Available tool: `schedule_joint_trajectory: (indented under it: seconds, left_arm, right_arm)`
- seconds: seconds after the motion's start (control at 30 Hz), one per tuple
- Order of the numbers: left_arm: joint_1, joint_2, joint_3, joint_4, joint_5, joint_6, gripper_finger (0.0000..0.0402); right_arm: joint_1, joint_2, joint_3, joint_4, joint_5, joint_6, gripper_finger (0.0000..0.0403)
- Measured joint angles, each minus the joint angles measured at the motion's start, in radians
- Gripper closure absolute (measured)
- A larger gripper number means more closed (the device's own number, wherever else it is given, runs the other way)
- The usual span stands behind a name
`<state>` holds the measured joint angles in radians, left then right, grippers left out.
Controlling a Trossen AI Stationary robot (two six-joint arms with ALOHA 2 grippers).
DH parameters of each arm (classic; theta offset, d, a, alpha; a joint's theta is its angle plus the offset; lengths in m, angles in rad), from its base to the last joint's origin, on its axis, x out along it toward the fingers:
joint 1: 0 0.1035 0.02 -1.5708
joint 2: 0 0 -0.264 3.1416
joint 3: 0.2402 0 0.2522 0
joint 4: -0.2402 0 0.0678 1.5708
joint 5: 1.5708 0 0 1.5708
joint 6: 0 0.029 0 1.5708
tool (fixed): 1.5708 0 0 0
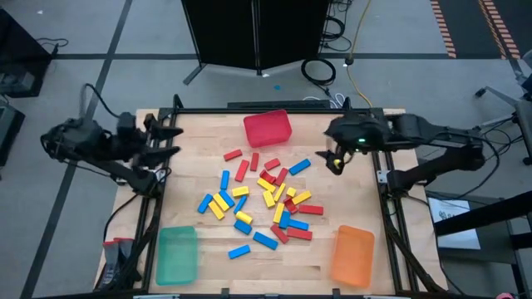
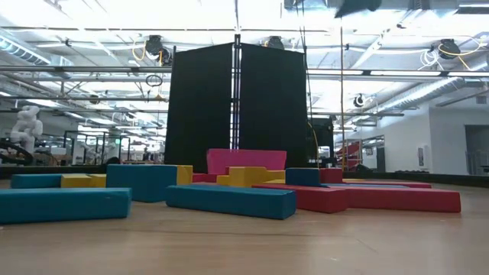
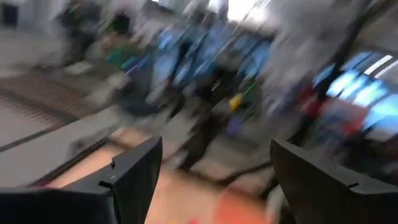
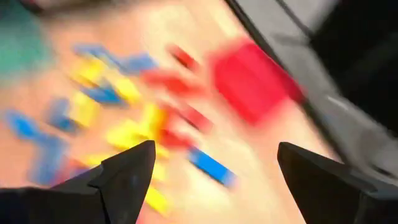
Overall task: Sort blocks
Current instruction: Put the blue block into the green bin
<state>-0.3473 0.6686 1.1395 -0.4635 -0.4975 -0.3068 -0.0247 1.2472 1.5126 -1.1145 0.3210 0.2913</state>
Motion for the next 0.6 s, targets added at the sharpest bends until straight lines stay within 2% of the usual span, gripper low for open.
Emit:
schedule_joint_trajectory:
  seconds: [0.1, 0.2, 0.27, 0.33, 0.47, 0.6]
  left_arm:
    - [0.000, 0.103, 0.113, -0.234, -0.117, -0.100, 0.0098]
    - [0.000, 0.170, 0.143, -0.387, -0.163, -0.240, 0.0098]
    - [0.000, 0.202, 0.134, -0.450, -0.149, -0.301, 0.0098]
    - [0.000, 0.227, 0.115, -0.510, -0.096, -0.345, 0.0098]
    - [0.000, 0.274, 0.088, -0.608, -0.029, -0.416, 0.0098]
    - [-0.003, 0.306, 0.078, -0.645, 0.009, -0.519, 0.0098]
  right_arm:
    - [-0.030, 0.089, 0.034, -0.118, -0.002, -0.055, 0.0067]
    - [-0.046, 0.187, 0.033, -0.170, -0.131, -0.075, 0.0067]
    - [-0.034, 0.256, 0.033, -0.203, -0.225, -0.091, 0.0067]
    - [-0.003, 0.311, 0.032, -0.207, -0.268, -0.130, 0.0067]
    - [0.039, 0.383, 0.032, -0.201, -0.254, -0.224, 0.0067]
    - [0.039, 0.413, 0.032, -0.166, -0.245, -0.184, 0.0067]
